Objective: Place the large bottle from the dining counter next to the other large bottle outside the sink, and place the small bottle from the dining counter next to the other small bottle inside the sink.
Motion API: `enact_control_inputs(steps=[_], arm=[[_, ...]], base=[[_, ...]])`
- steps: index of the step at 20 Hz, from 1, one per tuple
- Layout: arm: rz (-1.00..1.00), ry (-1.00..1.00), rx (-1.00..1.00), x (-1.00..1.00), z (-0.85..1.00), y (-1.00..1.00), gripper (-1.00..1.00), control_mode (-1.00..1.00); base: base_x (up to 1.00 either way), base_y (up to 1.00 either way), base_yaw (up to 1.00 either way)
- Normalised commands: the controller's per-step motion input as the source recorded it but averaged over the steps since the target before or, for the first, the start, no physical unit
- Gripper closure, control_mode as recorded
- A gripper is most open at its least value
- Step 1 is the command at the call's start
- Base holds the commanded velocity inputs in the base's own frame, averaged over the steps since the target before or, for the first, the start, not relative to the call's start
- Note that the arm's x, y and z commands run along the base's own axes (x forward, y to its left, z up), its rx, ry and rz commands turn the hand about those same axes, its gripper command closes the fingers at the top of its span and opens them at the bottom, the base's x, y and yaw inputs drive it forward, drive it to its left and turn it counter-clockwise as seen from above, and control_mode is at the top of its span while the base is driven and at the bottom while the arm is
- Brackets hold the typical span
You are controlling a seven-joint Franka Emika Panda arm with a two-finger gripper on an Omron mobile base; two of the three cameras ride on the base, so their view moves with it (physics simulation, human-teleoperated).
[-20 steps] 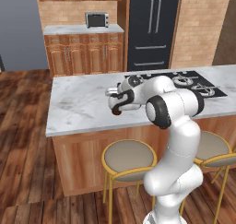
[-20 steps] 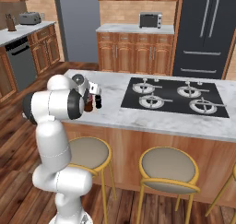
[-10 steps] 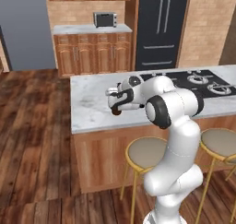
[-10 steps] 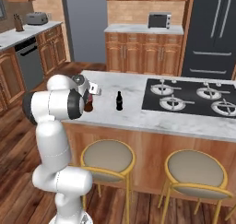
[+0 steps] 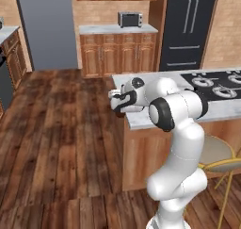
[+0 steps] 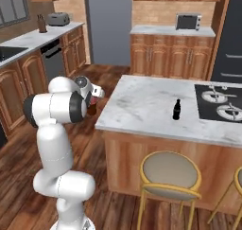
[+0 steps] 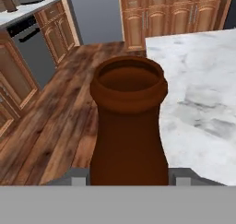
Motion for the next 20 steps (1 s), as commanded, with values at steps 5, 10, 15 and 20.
enact_control_inputs(steps=[5, 10, 15, 20], arm=[[0.0, 0.0, 0.0, 0.0, 0.0, 0.0, 1.0, 1.0], [0.0, 0.0, 0.0, 0.0, 0.0, 0.0, 1.0, 1.0], [0.0, 0.0, 0.0, 0.0, 0.0, 0.0, 1.0, 1.0], [0.0, 0.0, 0.0, 0.0, 0.0, 0.0, 1.0, 1.0]], base=[[0.22, 0.89, 0.21], [0.29, 0.68, 0.3], [0.53, 0.29, 0.24], [0.94, 0.04, 0.14]])
